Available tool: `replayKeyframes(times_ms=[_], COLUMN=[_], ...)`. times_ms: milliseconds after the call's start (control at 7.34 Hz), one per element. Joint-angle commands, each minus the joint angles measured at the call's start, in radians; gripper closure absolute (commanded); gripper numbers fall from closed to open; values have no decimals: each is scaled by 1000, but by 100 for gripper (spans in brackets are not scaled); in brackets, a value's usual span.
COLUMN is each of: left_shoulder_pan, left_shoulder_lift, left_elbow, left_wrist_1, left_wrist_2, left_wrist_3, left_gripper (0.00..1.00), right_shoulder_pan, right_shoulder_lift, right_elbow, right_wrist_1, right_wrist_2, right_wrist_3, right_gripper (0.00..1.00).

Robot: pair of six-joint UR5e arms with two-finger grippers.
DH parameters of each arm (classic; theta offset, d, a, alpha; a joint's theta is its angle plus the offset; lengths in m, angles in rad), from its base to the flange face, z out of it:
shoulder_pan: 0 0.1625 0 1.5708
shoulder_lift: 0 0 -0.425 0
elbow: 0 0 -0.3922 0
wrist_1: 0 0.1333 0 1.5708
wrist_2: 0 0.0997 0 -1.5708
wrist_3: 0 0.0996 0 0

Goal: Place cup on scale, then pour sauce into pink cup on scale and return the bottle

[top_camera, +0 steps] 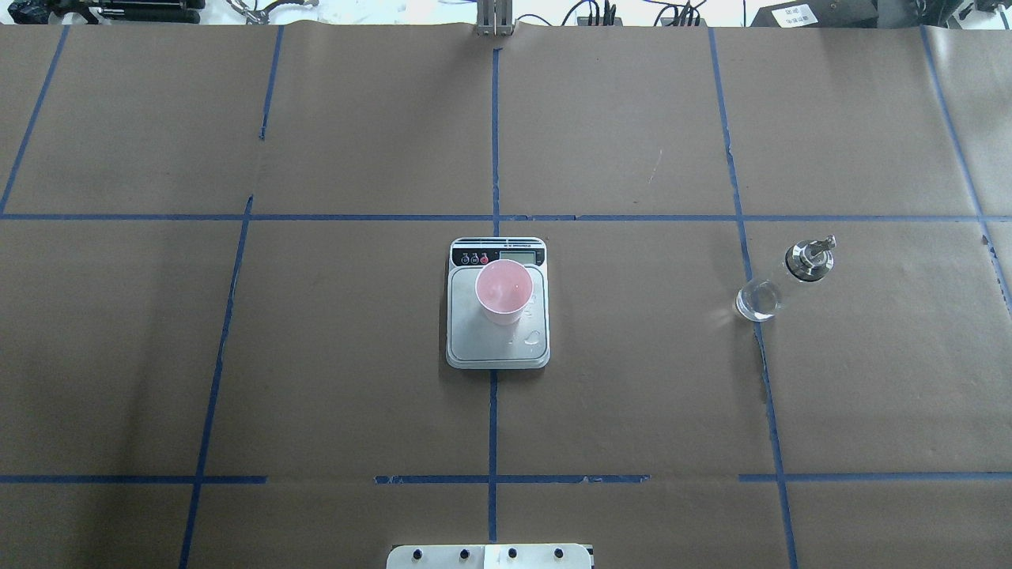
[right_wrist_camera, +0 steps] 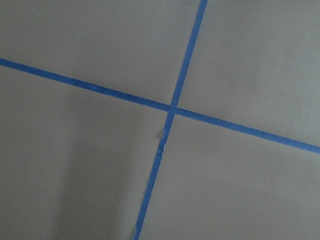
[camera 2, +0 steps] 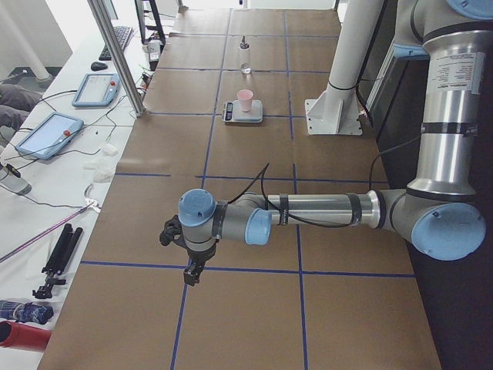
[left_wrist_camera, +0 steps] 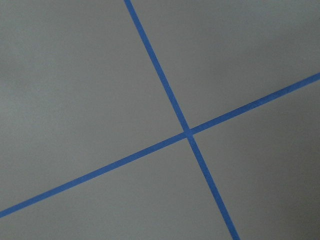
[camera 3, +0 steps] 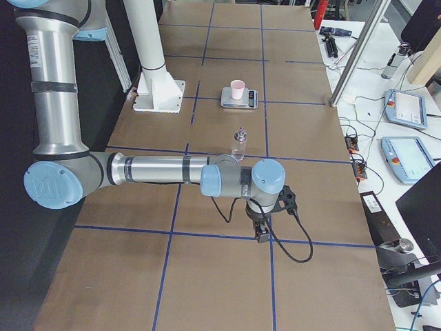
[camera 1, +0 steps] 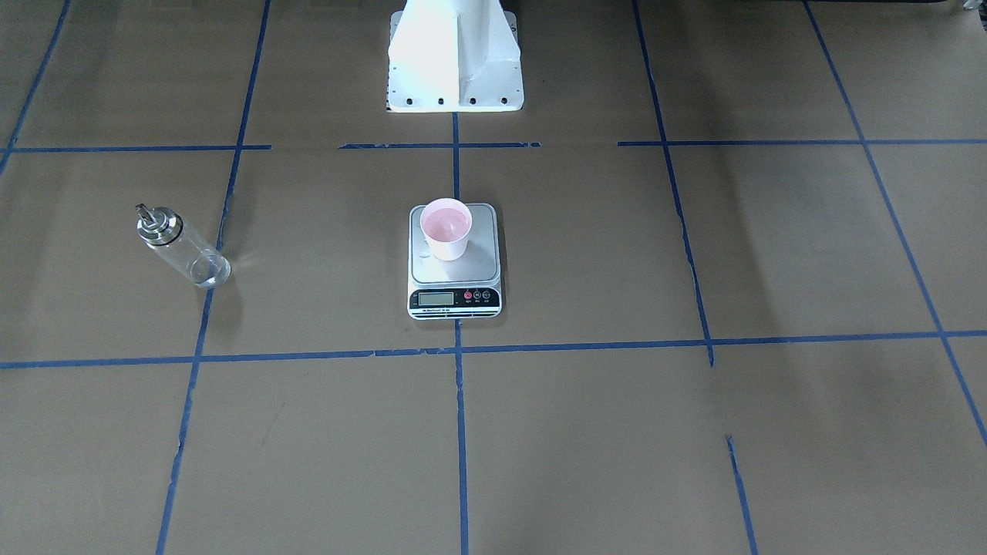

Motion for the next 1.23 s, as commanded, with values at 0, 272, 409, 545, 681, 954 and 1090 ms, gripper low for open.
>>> replayKeyframes(times_ms=[0,272,409,545,681,954,1090], left_shoulder_pan=[0,-3,-3,-3,-5,-3,-5], left_shoulder_lift=[3,49,50,50,54,67,67], left_elbow=[32,13,-36,-106,-157,-149,-149], left_wrist_1=[3,13,101,200,254,244,243], left_wrist_2=[-1,-7,-26,-27,-27,-46,-46], left_wrist_3=[0,-1,-1,-1,-1,-1,-1], left_gripper=[0,0,0,0,0,0,0], right_shoulder_pan=[0,0,0,0,0,0,0], right_shoulder_lift=[-5,-4,3,4,3,1,3], right_elbow=[-105,-86,-84,-72,-60,-60,-58], right_wrist_1=[133,135,137,135,128,124,124], right_wrist_2=[33,73,75,76,76,76,78], right_wrist_3=[10,69,97,99,100,105,137], right_gripper=[0,0,0,0,0,0,0])
